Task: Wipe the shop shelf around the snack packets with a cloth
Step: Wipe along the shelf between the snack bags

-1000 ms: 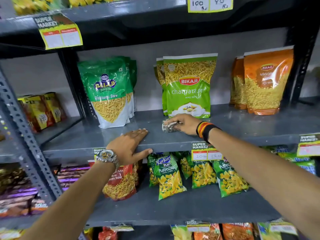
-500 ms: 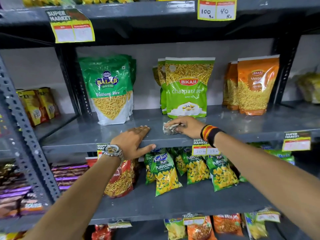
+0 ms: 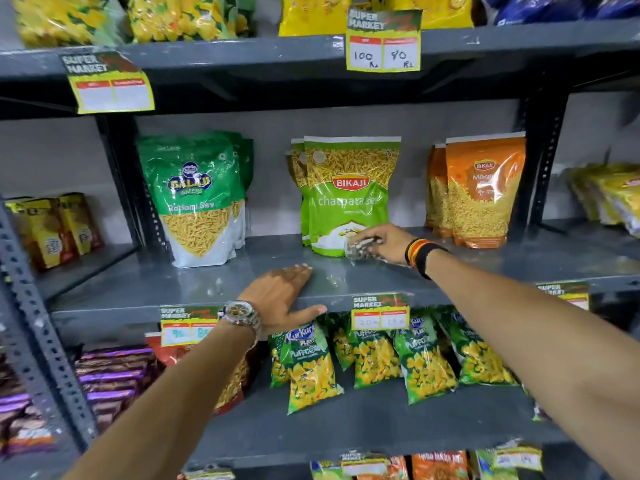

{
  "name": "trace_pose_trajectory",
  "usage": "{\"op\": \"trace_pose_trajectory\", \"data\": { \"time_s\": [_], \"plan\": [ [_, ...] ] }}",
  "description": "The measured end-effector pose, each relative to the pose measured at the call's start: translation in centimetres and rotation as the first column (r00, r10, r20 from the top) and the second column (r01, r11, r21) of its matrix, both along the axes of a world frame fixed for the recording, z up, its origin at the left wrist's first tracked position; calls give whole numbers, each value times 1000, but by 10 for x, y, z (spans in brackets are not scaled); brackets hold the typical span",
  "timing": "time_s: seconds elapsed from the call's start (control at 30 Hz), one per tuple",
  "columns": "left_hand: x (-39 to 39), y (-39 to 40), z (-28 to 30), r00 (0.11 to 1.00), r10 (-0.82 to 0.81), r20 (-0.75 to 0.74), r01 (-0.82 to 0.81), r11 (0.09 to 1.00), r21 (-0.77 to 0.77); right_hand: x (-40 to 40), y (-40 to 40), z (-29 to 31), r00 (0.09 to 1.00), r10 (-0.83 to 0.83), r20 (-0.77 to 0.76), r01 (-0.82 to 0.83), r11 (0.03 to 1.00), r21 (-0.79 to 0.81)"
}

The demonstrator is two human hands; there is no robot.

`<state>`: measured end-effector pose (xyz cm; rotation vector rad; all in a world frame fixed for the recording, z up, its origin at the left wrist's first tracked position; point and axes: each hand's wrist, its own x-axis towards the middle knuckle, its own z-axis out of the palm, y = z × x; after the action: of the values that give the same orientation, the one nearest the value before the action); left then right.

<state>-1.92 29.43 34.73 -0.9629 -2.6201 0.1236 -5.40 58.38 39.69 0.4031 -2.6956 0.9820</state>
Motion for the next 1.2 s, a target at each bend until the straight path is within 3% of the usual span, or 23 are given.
{"op": "trace_pose_trajectory", "data": {
  "time_s": [0.37, 0.6, 0.67, 0.73, 0.83, 0.9, 1.1, 1.2],
  "plan": [
    [-8, 34, -11, 997, 60, 40, -61, 998, 25, -21, 27, -25, 978, 207, 35, -209, 976, 65],
    [-3, 35, -10, 997, 68, 35, -69, 997, 30, 63, 44, -19, 863, 484, 144, -496, 866, 66],
    [-2, 36, -8, 996, 76, 35, -77, 997, 30, 70, 56, -5, 882, 453, 131, -458, 889, 6],
    [-1, 36, -7, 996, 79, 35, -80, 996, 35, 57, 68, 5, 951, 307, 49, -303, 950, -78],
    [-1, 37, -8, 998, 63, 31, -65, 997, 42, 32, 76, -4, 995, 91, 37, -90, 996, -15],
    [-2, 35, -9, 998, 53, 38, -55, 998, 39, 28, 71, -18, 999, 32, 37, -33, 999, 33],
    [-5, 32, -10, 996, 50, 74, -53, 998, 37, 103, 49, -14, 974, 182, 136, -193, 978, 79],
    [1, 35, -4, 997, 31, 68, -34, 998, 44, 118, 71, 2, 985, 136, 105, -140, 990, 36]
  ]
}}
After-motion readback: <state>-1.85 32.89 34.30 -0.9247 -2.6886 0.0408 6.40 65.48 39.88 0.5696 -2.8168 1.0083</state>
